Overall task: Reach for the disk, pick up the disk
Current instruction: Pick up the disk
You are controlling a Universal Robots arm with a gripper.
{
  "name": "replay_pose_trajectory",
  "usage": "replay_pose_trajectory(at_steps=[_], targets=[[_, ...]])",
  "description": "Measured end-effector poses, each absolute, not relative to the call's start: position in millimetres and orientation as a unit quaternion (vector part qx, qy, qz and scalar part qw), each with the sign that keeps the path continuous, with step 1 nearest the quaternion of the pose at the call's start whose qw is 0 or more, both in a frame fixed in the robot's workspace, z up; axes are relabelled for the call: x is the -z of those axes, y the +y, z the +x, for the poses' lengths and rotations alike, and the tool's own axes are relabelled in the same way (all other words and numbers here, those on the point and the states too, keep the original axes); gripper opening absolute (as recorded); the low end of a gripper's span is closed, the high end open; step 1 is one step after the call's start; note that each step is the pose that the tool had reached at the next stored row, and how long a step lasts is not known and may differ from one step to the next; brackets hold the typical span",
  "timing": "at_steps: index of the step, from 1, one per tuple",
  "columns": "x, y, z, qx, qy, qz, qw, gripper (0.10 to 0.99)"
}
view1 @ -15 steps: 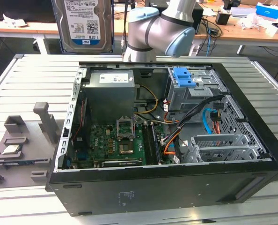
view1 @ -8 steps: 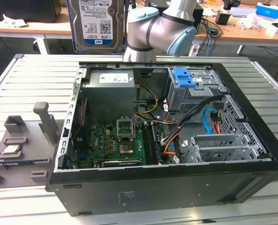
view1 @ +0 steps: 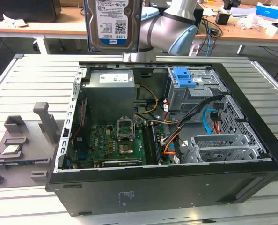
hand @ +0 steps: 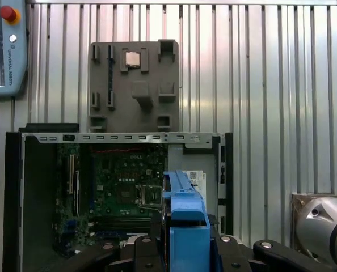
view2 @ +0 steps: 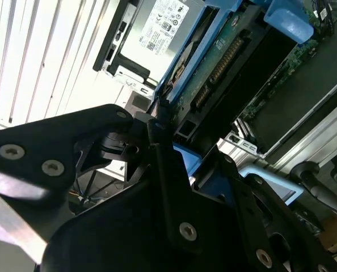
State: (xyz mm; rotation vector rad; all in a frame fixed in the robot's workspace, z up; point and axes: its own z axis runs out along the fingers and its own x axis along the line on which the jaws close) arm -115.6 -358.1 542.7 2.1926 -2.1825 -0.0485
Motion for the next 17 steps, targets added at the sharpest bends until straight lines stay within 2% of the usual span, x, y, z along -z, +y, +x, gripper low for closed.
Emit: replay_pose_trajectory(at_steps=[17], targets=[[-542.7, -352.1, -66.1, 0.017, -0.705, 0.708, 0.025, 0.365]])
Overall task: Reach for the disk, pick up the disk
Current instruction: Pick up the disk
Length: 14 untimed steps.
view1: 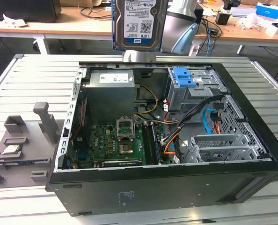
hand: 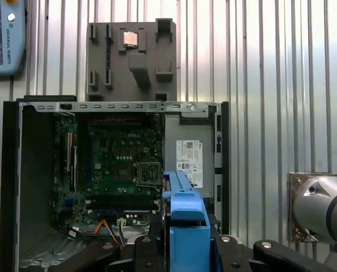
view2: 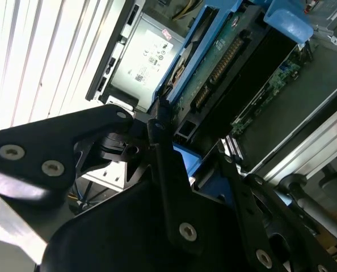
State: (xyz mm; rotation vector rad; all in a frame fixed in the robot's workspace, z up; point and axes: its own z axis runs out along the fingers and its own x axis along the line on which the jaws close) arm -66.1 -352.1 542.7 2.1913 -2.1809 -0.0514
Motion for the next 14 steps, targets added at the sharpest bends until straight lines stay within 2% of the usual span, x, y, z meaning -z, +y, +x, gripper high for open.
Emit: replay_pose_trajectory(at_steps=[14], targets=[[-542.8, -347.4, -25.2, 0.017, -0.705, 0.708, 0.025, 0.365]])
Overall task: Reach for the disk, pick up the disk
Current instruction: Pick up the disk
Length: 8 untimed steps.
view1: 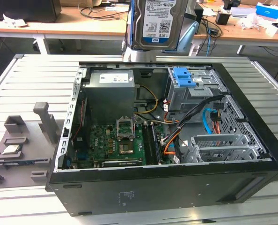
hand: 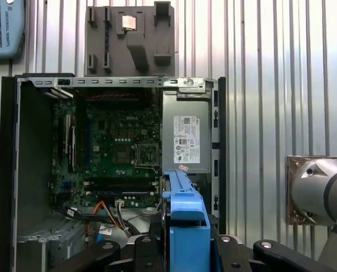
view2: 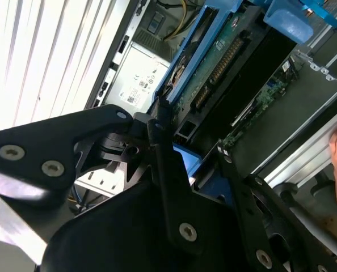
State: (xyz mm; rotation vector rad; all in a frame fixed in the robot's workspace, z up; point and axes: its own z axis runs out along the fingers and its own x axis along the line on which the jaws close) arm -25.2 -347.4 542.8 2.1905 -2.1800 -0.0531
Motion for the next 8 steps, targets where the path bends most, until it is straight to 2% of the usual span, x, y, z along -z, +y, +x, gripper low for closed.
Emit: replay_pose_trajectory(at_steps=[8], targets=[[-542.8, -345.9, -8.8, 0.017, -0.705, 0.708, 0.026, 0.365]])
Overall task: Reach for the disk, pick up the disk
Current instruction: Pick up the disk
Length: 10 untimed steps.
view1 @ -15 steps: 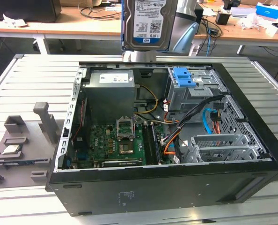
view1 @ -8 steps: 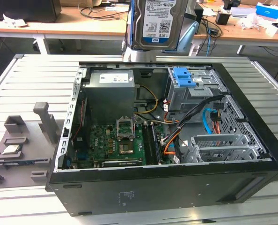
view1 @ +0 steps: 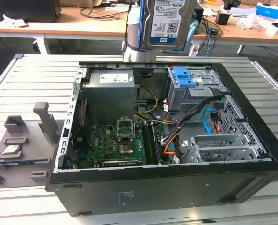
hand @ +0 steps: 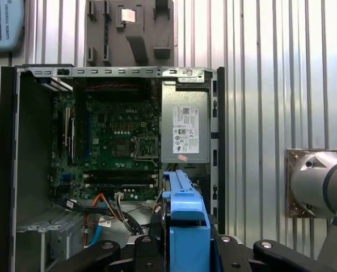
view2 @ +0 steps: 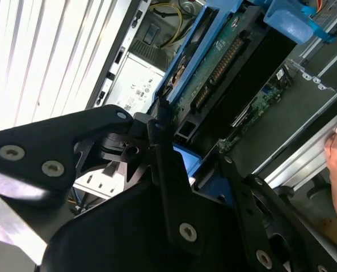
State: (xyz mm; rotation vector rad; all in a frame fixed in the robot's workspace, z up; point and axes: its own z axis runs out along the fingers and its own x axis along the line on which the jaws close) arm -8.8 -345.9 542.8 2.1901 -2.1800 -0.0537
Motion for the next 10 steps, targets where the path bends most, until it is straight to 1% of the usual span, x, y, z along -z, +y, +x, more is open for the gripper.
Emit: replay_pose_trajectory(at_steps=[10], targets=[[-542.7, -342.9, 20.6, 0.018, -0.705, 0.708, 0.026, 0.365]])
